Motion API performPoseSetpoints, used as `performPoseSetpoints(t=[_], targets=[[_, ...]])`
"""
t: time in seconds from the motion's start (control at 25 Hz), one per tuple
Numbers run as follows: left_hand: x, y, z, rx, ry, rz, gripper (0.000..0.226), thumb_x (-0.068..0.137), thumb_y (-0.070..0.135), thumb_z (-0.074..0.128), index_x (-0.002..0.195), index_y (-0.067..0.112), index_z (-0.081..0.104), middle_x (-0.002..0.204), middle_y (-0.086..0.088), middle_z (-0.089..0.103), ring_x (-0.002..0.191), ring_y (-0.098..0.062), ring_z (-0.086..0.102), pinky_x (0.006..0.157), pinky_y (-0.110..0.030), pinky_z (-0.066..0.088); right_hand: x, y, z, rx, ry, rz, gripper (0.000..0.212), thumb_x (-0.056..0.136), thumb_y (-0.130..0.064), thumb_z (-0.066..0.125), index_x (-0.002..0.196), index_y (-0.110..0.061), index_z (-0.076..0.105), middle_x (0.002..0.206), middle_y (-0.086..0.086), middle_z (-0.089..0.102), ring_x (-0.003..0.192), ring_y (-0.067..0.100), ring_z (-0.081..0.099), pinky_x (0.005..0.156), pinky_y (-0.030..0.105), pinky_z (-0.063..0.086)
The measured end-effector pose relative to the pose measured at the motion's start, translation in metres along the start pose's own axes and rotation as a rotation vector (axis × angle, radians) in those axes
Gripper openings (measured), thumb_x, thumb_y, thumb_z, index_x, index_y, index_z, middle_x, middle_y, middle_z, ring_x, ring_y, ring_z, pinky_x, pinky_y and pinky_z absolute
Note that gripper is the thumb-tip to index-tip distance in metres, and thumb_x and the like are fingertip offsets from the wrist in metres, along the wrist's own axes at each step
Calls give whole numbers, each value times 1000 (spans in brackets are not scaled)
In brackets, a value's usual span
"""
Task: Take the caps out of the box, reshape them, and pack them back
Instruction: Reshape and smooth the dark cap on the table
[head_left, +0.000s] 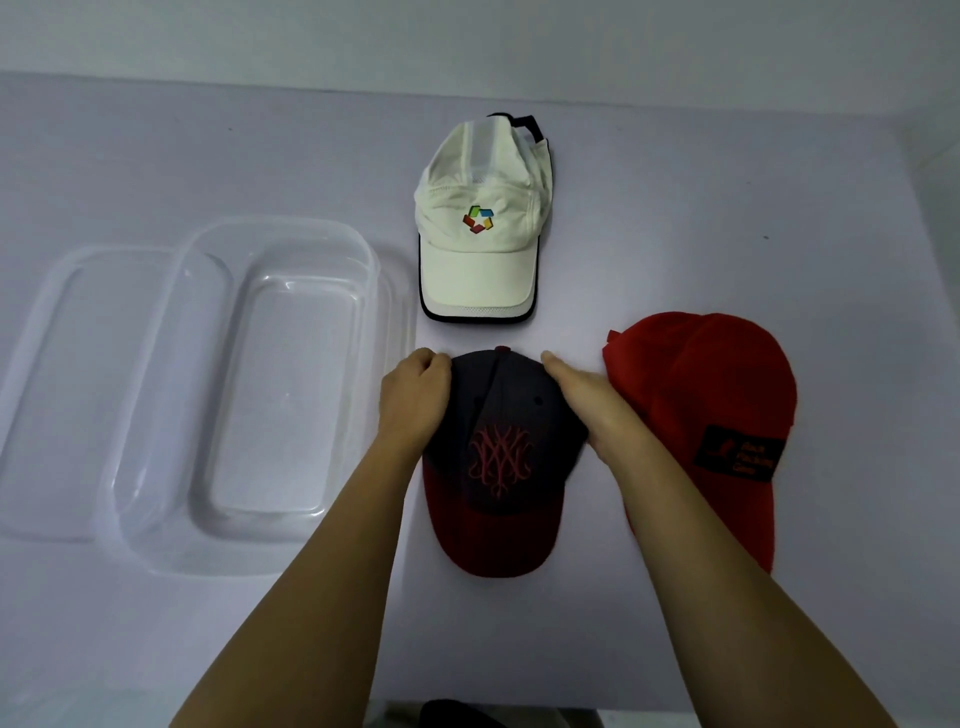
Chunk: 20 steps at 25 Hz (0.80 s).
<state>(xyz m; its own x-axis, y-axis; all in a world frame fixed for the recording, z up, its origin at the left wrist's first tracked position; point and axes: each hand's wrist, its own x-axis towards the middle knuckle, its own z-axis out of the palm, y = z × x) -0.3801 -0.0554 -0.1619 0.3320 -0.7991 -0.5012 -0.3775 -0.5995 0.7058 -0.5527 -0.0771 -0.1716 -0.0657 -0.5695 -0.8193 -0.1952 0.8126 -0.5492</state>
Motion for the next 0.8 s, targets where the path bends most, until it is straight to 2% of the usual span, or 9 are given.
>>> performPoseSetpoints(t=[0.08,0.2,0.36,0.4,0.48,0.6,0.68,0.76,0.8], targets=[[2,2,-1,48,-3,-17,24,87,20,41,66,10,35,63,-3,37,59,-16,34,55,-29,28,2,-1,2,-23,34,-26,29,88,-38,56,98,-12,64,93,6,64,88,23,60,84,32,50],[10,0,-1,97,19,-72,30,84,15,42,58,12,27,59,-2,33,56,-15,32,53,-28,26,4,-2,8,40,111,1,23,82,-33,54,70,-15,60,80,7,63,77,24,59,74,33,48],[13,-1,4,204,59,-108,33,89,16,37,57,17,30,61,3,35,72,-20,39,63,-30,31,5,-2,15,-65,217,-114,26,78,-33,52,60,-15,50,68,8,49,68,23,47,61,36,39],[11,0,5,184,83,-85,32,89,15,36,58,15,31,62,2,37,70,-20,39,60,-30,31,5,-3,15,-120,219,-157,27,80,-36,52,63,-14,53,69,7,52,69,24,50,62,39,43],[8,1,5,104,116,-36,26,90,18,35,66,11,40,66,1,44,65,-18,42,59,-32,34,3,-6,12,-224,188,-228,33,85,-46,50,81,-15,60,81,3,60,81,22,58,77,40,49],[1,5,0,49,179,117,26,96,24,34,86,10,53,77,2,53,75,-16,50,72,-32,38,-8,-7,5,-324,194,-330,39,92,-49,41,107,-17,58,98,-2,57,96,17,56,83,32,44],[-12,1,-1,19,245,263,26,98,22,36,106,11,58,102,-1,57,97,-14,50,85,-21,35,-25,3,3,-339,270,-539,33,96,-38,42,115,-16,56,111,0,58,106,16,55,88,28,42],[-33,-7,3,28,283,431,34,98,19,37,128,9,51,131,-3,50,122,-12,41,99,-6,25,-44,22,5,-405,357,-804,33,97,-29,40,123,-14,54,126,2,55,120,14,49,100,26,38],[-43,-15,7,62,278,509,39,98,20,37,134,10,47,139,-1,45,130,-9,35,105,-5,19,-48,32,9,-477,361,-911,38,97,-29,36,128,-13,52,134,3,52,128,14,43,107,27,33]])
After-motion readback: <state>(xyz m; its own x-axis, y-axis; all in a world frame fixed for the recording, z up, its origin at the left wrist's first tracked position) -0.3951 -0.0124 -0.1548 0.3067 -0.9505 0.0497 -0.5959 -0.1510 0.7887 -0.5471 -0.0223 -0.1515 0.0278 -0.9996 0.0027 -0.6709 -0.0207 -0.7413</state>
